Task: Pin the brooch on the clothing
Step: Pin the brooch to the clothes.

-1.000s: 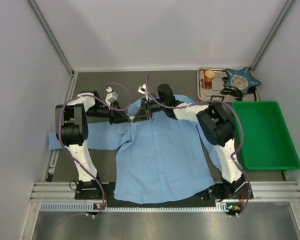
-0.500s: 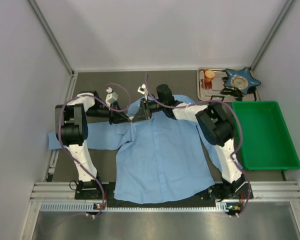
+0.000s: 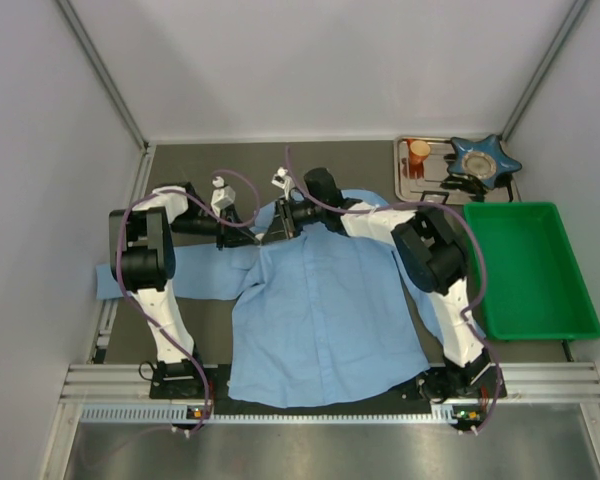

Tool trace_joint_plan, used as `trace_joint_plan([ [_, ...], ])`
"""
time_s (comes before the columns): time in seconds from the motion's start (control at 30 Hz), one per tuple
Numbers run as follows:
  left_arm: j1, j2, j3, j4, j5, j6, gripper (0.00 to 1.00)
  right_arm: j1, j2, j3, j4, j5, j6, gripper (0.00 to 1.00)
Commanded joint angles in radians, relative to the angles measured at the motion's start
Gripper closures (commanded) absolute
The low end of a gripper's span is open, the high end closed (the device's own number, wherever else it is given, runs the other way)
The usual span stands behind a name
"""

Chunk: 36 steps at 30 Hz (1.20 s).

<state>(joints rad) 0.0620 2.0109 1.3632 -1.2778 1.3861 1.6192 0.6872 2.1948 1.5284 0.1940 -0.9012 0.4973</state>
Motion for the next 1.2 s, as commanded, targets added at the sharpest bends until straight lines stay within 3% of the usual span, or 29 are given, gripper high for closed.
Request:
trace_joint_plan([
  [0.0,-0.031,-0.081,-0.010,-0.230,0.103,0.042,1.00,0.014,-0.023,0.019,-0.086,0.264,0.047,0.93],
  [0.4,-0.021,-0.100,-0.012,-0.229,0.120,0.036,1.00,-0.021,-0.086,-0.077,-0.044,0.413,0.099,0.93],
  [0.63,-0.018,-0.107,-0.012,-0.227,0.125,0.034,1.00,-0.034,-0.110,-0.086,-0.083,0.510,0.090,1.00],
  [1.03,-0.008,-0.118,-0.012,-0.229,0.120,0.030,1.00,-0.046,-0.130,-0.089,-0.182,0.651,0.098,1.00],
  [1.17,-0.004,-0.116,-0.016,-0.229,0.113,0.027,1.00,-0.049,-0.156,-0.142,-0.081,0.644,0.110,1.00],
])
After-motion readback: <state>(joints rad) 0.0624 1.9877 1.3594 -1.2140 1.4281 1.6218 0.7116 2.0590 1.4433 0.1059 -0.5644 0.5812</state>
